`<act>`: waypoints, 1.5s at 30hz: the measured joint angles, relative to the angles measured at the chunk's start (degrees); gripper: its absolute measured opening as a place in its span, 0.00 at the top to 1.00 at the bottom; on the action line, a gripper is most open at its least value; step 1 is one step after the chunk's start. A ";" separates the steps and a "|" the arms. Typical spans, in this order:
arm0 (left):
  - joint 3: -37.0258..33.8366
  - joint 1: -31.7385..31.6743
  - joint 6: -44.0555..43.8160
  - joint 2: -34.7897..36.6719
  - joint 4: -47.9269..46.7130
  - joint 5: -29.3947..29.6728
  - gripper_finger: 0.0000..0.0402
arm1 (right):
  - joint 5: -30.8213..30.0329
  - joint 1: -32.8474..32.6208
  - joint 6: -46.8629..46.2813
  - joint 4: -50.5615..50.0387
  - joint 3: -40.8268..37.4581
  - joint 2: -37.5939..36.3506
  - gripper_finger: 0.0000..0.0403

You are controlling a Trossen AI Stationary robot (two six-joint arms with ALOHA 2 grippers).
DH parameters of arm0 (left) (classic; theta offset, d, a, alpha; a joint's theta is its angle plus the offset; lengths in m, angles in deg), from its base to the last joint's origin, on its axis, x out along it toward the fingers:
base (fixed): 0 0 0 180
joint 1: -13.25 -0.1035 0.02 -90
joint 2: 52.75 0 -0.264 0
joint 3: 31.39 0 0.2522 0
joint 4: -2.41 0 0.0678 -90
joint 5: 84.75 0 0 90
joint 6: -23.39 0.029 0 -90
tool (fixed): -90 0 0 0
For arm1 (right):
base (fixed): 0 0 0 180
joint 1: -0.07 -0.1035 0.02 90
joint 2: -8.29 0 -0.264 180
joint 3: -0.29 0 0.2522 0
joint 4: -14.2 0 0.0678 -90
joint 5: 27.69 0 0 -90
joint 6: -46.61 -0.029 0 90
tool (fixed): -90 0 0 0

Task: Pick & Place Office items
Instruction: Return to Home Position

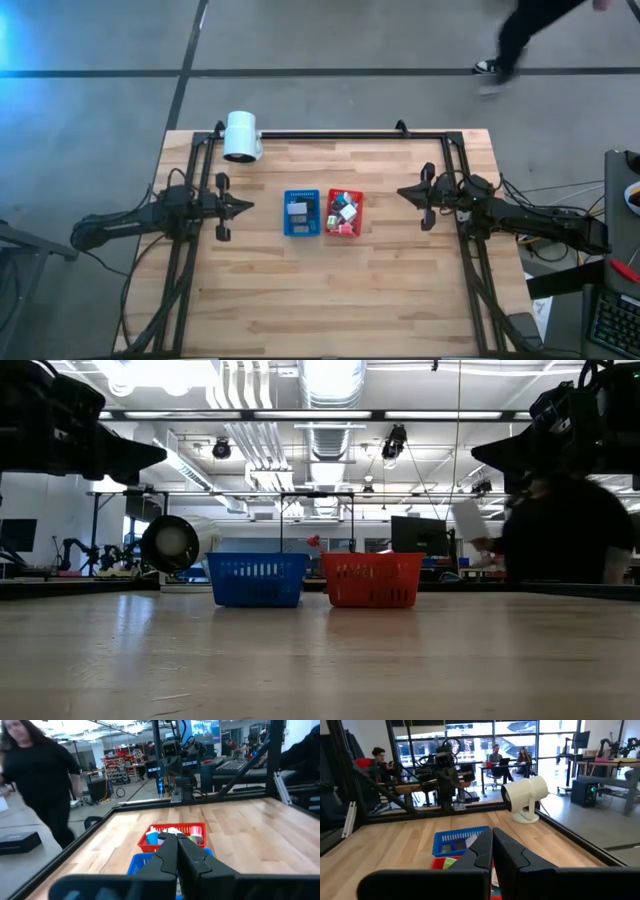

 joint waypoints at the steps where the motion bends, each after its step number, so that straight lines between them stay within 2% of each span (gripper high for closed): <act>1: 0.00 0.00 -0.68 0.00 0.01 -0.02 0.99 | 0.00 0.00 -0.15 -0.02 0.00 0.00 0.98; 7: 0.00 0.00 0.04 -0.04 -0.01 -0.09 1.00 | 0.00 0.00 0.12 -0.96 0.00 0.00 0.98; 12: 0.00 0.02 5.52 -1.02 -0.01 -0.45 1.00 | -0.02 0.00 0.49 -1.16 0.00 0.00 0.98; 27: 0.00 0.02 5.86 -2.80 -0.05 -0.43 0.99 | -0.07 0.02 -0.30 -1.27 0.00 2.60 0.98; 34: 0.04 0.02 6.67 -2.80 -0.93 3.89 0.99 | -0.13 0.02 -0.15 -1.16 0.00 2.84 0.98; 45: 0.04 0.02 6.14 -2.80 -0.93 4.47 0.99 | -0.22 0.02 -0.76 -1.09 0.00 2.84 0.98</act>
